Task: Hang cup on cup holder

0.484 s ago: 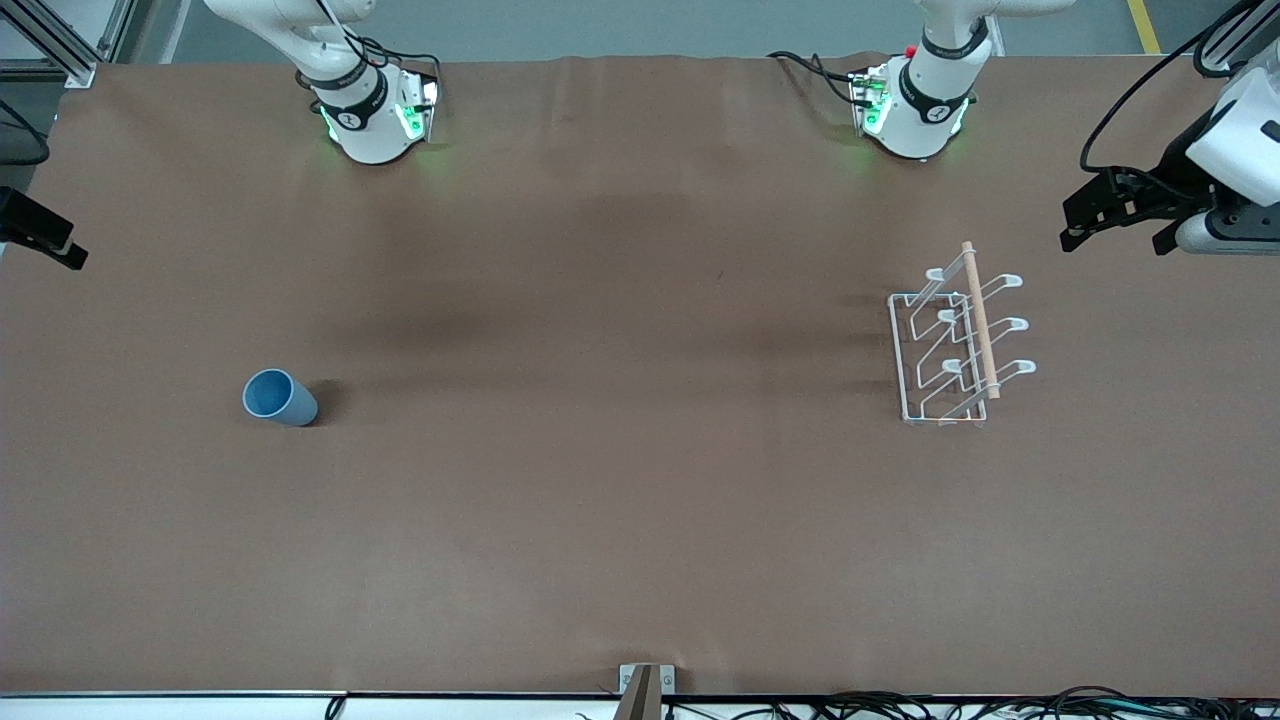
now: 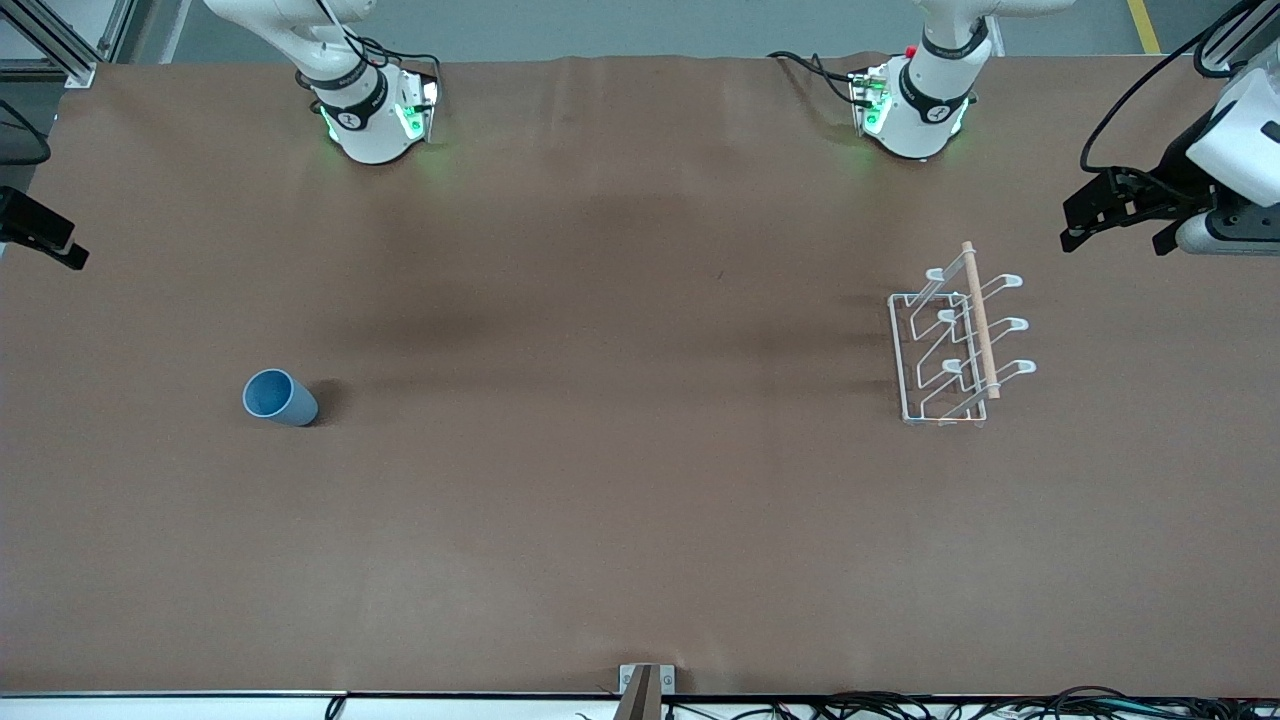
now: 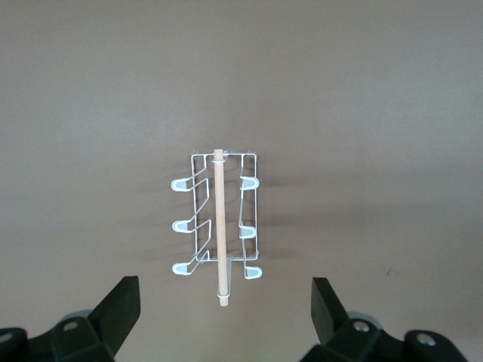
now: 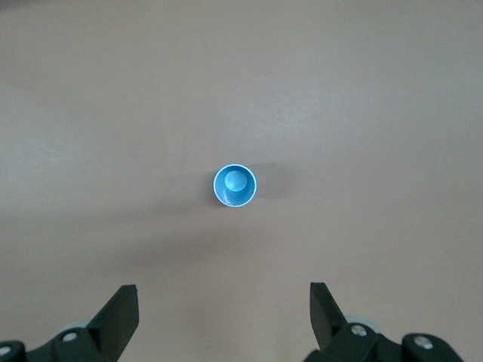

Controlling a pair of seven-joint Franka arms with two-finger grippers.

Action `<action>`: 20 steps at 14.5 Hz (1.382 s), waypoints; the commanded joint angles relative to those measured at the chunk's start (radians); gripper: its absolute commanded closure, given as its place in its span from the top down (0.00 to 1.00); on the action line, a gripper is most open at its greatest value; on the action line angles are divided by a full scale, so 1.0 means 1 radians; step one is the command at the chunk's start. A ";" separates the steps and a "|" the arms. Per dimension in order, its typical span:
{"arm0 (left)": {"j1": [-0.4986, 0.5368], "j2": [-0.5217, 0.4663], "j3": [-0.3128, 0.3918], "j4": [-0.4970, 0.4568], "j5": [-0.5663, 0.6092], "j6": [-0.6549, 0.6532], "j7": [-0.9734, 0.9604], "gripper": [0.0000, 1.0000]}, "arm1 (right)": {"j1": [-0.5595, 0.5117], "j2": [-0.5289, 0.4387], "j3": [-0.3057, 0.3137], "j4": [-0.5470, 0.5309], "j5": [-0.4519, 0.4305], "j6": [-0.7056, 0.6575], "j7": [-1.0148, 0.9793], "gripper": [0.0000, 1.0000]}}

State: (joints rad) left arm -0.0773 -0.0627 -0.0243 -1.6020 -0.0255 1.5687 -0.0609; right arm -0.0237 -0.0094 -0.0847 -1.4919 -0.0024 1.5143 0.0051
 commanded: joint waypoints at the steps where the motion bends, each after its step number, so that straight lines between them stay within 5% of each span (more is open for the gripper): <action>1: 0.001 -0.005 -0.002 0.004 0.018 -0.006 0.004 1.00 | -0.004 0.002 0.006 0.013 0.012 -0.013 -0.013 1.00; 10: -0.001 0.012 -0.002 0.039 0.007 -0.006 -0.005 1.00 | -0.030 0.045 0.003 -0.132 0.010 0.010 -0.117 1.00; 15: 0.001 0.012 -0.002 0.039 0.007 -0.006 -0.004 1.00 | -0.076 0.080 0.003 -0.401 0.012 0.326 -0.192 1.00; 20: 0.001 0.012 0.000 0.037 0.007 -0.006 0.001 1.00 | -0.070 0.218 0.006 -0.504 0.013 0.602 -0.197 1.00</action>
State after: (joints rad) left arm -0.0774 -0.0582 -0.0239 -1.5842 -0.0255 1.5705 -0.0616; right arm -0.0907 0.1719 -0.0853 -1.9640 -0.0022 2.0368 -0.1742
